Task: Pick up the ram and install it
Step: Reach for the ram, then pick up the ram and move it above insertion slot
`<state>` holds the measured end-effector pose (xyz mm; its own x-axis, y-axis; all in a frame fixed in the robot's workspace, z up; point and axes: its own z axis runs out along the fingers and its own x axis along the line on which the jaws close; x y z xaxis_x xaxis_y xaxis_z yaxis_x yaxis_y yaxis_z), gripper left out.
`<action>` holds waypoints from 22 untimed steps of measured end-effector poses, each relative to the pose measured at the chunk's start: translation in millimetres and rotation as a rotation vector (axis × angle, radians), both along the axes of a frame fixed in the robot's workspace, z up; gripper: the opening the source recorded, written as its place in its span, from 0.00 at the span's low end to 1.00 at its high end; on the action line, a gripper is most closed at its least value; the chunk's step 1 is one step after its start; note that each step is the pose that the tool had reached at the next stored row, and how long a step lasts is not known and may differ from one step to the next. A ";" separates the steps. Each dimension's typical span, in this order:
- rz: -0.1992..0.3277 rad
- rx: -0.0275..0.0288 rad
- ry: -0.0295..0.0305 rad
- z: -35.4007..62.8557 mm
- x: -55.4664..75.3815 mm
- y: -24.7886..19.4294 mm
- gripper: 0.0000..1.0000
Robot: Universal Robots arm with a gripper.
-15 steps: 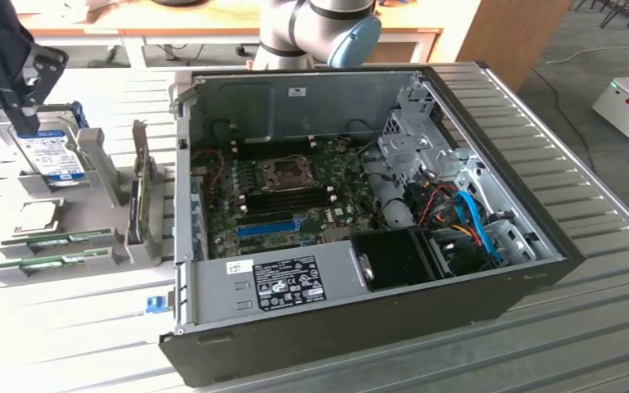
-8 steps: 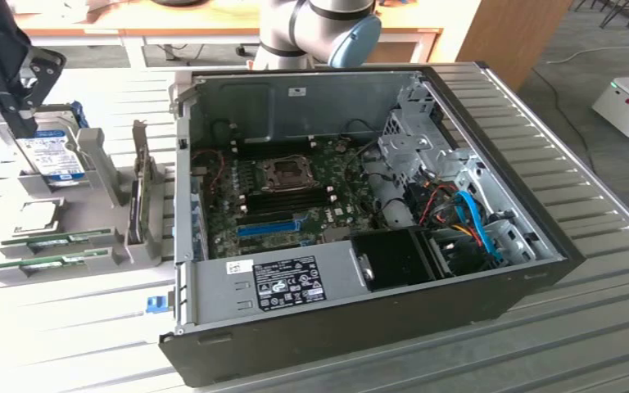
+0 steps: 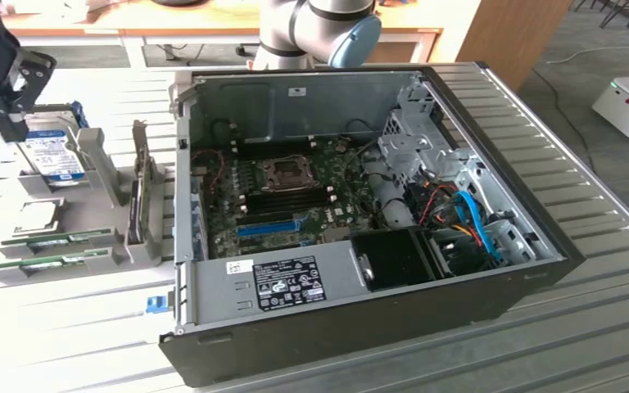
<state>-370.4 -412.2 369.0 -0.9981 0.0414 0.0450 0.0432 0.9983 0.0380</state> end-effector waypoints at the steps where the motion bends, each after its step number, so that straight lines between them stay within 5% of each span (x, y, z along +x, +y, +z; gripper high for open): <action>1: 0.000 0.0000 0.0000 0.0 -0.3 -0.7 0.11; 22: 0.015 -0.0001 0.0001 0.0 -0.7 -3.5 0.11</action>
<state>-371.2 -415.7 369.1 -0.9986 0.0262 0.0450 0.0279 0.9989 0.0380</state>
